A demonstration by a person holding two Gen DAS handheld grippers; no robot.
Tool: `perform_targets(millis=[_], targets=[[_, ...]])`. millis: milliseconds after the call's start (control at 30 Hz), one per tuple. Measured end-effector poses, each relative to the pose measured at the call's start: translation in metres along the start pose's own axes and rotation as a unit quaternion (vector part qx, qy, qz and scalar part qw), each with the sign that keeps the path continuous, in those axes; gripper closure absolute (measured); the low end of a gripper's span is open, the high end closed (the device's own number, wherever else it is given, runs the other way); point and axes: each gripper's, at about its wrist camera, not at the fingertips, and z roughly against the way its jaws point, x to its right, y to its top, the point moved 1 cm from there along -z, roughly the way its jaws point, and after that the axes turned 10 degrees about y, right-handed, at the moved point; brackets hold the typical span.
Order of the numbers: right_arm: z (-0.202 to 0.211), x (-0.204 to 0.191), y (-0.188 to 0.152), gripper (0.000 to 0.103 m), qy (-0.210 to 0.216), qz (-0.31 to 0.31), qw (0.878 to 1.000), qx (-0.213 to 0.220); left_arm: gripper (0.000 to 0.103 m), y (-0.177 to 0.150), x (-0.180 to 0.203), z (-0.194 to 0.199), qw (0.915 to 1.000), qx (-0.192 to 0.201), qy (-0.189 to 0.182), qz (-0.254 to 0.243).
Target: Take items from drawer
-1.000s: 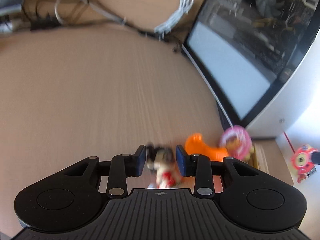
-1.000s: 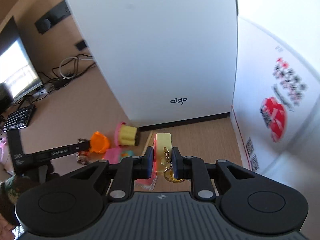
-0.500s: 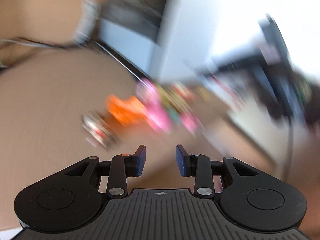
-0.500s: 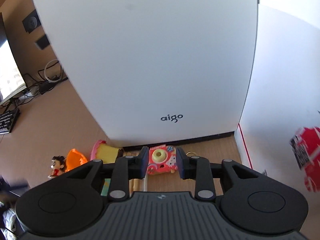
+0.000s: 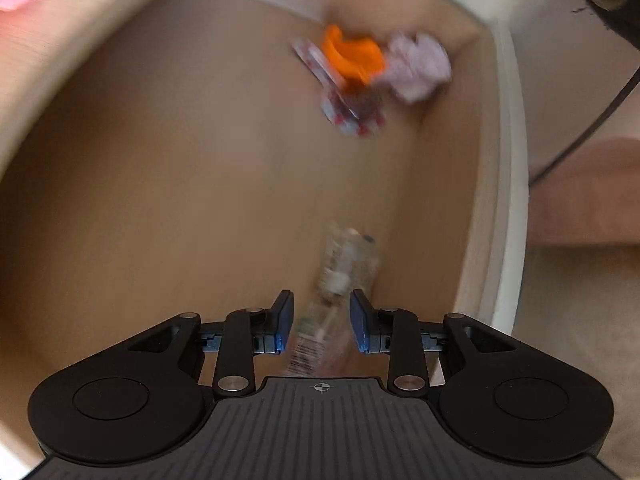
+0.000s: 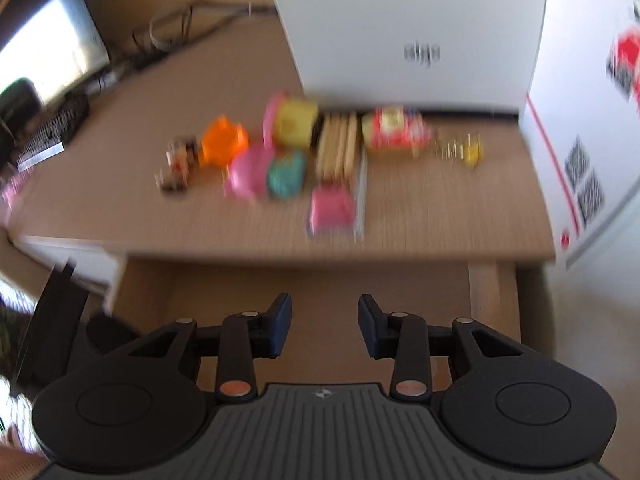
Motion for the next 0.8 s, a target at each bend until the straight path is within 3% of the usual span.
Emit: perform_targets(millis=[100,500,633,700,733,800], targets=[[-0.003,0.004,-0.019,0.067,-0.01,-0.017,1.0,-0.019,0.07,0.003,0.0,-0.008,0.9998,-0.007,-0.017,0.007],[0.004,0.035,-0.047,0.067,-0.029,-0.092,0.995,-0.033,0.067,0.02,0.001,-0.005,0.9994,0.003,-0.012,0.032],[0.001,0.033,-0.048,0.067,-0.026,-0.081,0.995,-0.042,0.073,0.021,0.001,-0.005,0.9992,0.004,0.04,-0.007],[-0.001,0.033,-0.047,0.067,-0.021,-0.079,0.996,-0.045,0.076,0.018,0.003,-0.008,0.9986,-0.015,0.029,-0.042],[-0.001,0.033,-0.047,0.067,-0.021,-0.078,0.996,-0.045,0.088,0.017,0.004,-0.01,0.9981,-0.026,0.015,-0.055],[-0.001,0.033,-0.048,0.067,-0.022,-0.079,0.995,-0.047,0.094,0.017,0.007,-0.013,0.9969,-0.039,0.006,-0.068]])
